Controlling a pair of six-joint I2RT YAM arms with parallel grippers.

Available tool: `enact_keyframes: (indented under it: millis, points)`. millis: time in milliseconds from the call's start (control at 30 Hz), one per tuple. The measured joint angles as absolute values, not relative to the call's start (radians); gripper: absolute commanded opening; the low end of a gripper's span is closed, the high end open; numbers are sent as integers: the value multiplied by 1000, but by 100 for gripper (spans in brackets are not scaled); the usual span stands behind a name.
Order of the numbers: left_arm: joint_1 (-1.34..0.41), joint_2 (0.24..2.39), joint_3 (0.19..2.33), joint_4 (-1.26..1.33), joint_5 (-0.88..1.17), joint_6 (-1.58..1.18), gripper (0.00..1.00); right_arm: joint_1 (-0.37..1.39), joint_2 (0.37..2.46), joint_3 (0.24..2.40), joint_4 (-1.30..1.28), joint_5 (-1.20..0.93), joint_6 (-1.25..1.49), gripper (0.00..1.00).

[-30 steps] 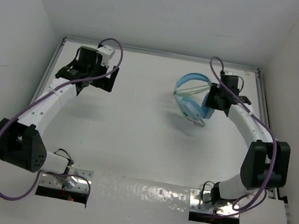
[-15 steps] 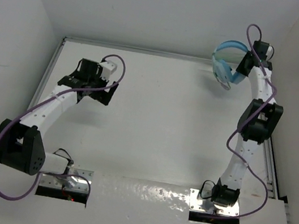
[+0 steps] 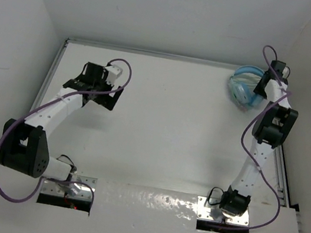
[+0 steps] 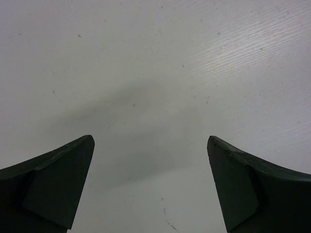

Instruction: Wrap the headphones

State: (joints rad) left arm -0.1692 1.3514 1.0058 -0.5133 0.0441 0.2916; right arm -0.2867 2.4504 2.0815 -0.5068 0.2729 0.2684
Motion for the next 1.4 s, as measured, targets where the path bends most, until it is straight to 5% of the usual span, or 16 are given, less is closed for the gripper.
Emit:
enact_keyframes:
  millis: [133,567,967,1400]
  points:
    - [-169,1362,1006,-514,38,292,100,-279,2450,2070,-472,267,263,71]
    - [-169,1360,1006,-523,31,302,100,-271,2212,1821,-425,222,247,99]
    - [-169,1249,990,-532,14,325,100,-252,1903,1416,-232,254,302,99]
    - [-169,1033,707,-430,31,424,100,-151,1072,588,30,255,548,99]
